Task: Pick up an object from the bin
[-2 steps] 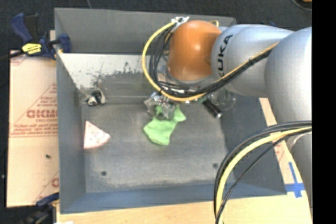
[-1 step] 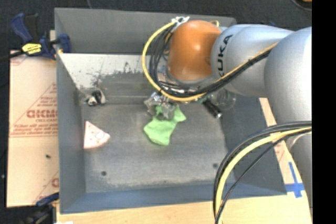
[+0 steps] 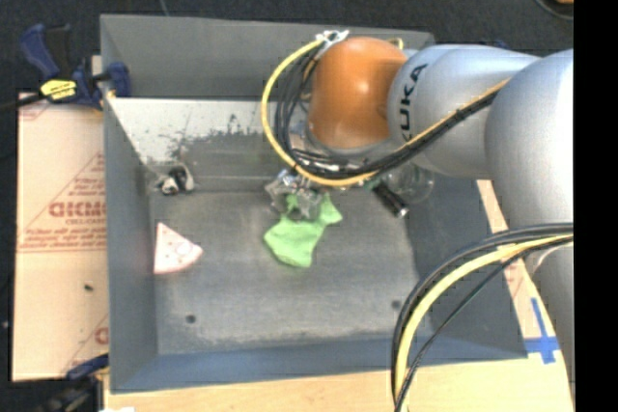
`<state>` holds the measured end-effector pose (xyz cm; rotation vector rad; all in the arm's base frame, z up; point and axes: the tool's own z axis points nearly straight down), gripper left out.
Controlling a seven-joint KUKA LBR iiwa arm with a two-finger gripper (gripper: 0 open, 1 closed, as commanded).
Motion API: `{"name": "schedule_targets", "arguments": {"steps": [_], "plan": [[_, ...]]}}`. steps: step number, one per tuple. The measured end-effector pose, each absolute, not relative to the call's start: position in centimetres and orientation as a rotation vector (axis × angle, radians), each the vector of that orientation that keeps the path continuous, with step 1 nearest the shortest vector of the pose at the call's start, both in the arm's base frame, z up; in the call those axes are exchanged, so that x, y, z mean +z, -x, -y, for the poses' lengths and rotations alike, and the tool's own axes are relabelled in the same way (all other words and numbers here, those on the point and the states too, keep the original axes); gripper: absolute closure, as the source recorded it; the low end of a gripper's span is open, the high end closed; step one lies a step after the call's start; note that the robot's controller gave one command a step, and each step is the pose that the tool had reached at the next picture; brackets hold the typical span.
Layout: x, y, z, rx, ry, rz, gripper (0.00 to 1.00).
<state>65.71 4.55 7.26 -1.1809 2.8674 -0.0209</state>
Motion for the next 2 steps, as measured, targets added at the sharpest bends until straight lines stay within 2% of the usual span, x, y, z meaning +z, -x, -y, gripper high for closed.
{"name": "schedule_targets", "arguments": {"steps": [2], "plan": [[7.27, -65.72, -4.54, -0.021, 1.177, -2.869, 1.0]]}}
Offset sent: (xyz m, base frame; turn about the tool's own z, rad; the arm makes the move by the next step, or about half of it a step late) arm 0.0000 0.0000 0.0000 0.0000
